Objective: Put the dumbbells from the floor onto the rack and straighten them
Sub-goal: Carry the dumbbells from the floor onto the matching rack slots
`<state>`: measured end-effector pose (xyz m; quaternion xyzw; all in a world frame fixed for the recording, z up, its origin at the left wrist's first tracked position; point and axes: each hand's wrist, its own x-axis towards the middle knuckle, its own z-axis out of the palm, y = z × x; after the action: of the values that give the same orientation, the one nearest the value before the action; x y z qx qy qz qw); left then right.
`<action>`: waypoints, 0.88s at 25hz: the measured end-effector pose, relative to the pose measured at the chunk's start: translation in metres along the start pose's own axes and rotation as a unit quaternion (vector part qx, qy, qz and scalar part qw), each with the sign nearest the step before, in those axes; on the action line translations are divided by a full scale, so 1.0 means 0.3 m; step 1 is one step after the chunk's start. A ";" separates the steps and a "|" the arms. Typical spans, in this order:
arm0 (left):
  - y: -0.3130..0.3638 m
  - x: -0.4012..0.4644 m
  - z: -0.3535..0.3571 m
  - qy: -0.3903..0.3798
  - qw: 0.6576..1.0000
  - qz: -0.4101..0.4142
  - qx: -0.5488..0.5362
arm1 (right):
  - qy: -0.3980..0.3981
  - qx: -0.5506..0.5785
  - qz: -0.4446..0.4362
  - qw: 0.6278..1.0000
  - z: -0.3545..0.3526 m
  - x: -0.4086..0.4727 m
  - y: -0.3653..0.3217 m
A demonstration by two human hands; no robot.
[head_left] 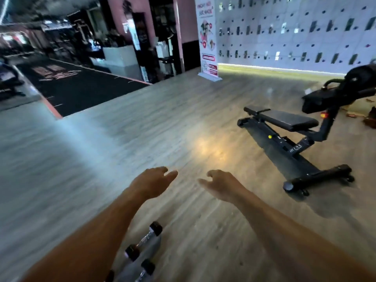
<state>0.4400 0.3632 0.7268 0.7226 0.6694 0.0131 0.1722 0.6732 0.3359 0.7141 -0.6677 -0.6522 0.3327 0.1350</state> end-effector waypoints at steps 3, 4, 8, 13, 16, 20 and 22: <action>-0.350 -0.170 -0.088 0.050 0.995 -0.079 -0.024 | -0.047 -0.050 -0.080 0.994 0.182 0.021 -0.331; -0.467 -0.241 -0.112 0.060 0.992 -0.106 -0.034 | -0.061 -0.064 -0.104 0.991 0.254 0.017 -0.442; -0.875 -0.544 -0.183 0.091 0.974 -0.200 -0.060 | -0.117 -0.083 -0.172 0.975 0.556 -0.032 -0.812; -1.322 -0.940 -0.167 0.160 0.917 -0.318 -0.181 | -0.190 -0.128 -0.259 0.938 0.952 -0.186 -1.191; -1.484 -1.150 -0.132 0.157 0.902 -0.378 -0.140 | -0.228 -0.159 -0.302 0.912 1.151 -0.268 -1.348; -1.631 -1.385 -0.063 0.165 0.867 -0.447 -0.148 | -0.267 -0.203 -0.359 0.871 1.395 -0.356 -1.506; -1.690 -1.481 -0.010 0.161 0.837 -0.496 -0.166 | -0.293 -0.226 -0.382 0.847 1.518 -0.400 -1.569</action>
<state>-0.0949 -0.0454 0.6886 0.2420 0.9443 0.1525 0.1629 0.0316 0.1583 0.6974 -0.2494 -0.9221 0.2783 -0.1009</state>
